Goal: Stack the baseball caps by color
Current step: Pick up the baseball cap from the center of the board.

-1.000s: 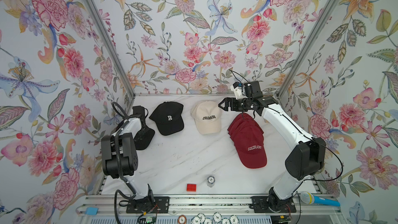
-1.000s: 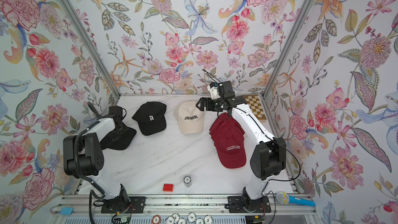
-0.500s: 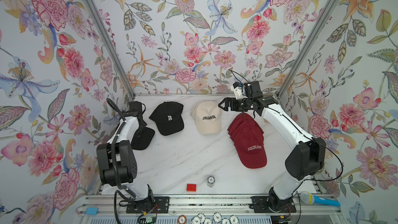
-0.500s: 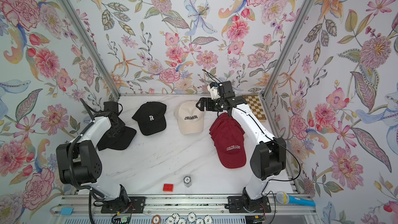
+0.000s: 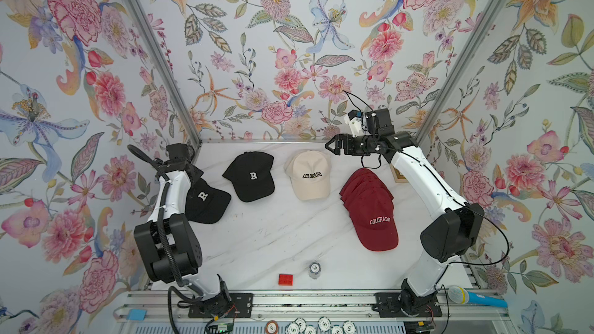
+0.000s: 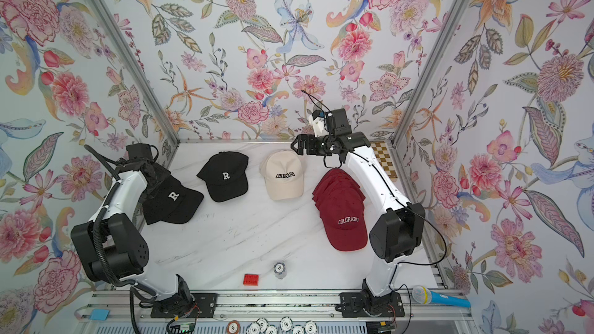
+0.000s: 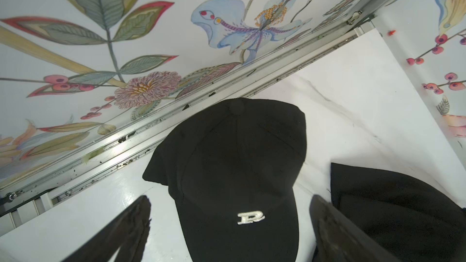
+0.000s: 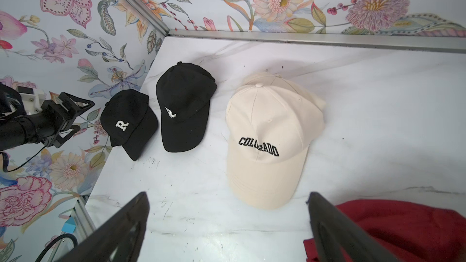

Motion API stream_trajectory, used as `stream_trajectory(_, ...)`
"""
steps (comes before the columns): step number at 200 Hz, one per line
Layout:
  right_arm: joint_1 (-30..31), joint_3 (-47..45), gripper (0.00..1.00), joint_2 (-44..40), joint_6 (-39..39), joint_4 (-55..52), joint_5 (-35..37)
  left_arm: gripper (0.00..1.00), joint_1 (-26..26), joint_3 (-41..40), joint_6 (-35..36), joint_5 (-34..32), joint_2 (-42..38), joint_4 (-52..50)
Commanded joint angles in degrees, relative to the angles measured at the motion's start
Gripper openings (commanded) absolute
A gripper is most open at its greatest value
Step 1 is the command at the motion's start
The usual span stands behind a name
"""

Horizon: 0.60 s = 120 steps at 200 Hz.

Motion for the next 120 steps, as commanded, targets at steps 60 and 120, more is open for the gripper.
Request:
stream_trajectory(60,2.98,16.81,0.99,8.88,-3.2,-12.37,1.93,1.0,3.95,-1.68,0.72,3.7,7.71,4.45)
stream_trajectory(120,3.14,18.66,0.99,10.73,-3.0,-12.79,2.43,1.0,4.08,-1.14,2.33,5.91,13.88,6.1)
